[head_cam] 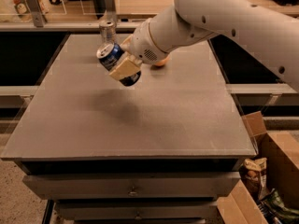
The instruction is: Knock pepsi can over
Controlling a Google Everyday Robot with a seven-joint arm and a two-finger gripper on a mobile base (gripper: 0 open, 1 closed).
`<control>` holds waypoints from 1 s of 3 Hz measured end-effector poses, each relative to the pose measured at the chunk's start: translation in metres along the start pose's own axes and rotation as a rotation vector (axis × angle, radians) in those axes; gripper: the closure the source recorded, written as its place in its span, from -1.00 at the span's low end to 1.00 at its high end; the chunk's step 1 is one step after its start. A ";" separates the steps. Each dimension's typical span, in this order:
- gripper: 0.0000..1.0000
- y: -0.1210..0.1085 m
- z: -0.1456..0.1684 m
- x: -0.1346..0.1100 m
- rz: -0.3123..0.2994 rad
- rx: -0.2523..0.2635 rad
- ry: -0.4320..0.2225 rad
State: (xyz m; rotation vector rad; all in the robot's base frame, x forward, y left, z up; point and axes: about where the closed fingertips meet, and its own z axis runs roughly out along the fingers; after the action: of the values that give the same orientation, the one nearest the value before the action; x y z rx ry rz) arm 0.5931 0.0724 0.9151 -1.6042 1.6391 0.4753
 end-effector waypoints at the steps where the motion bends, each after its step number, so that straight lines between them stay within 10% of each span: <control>1: 1.00 0.004 -0.011 0.019 -0.115 0.030 0.193; 3: 0.65 0.010 -0.032 0.083 -0.358 -0.058 0.566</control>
Offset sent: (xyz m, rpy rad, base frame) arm -0.0023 -0.0990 -0.0417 -0.7379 -0.2064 0.1359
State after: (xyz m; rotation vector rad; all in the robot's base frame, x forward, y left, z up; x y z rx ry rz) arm 0.5834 -0.0051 0.8710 -2.1541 1.6765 -0.1358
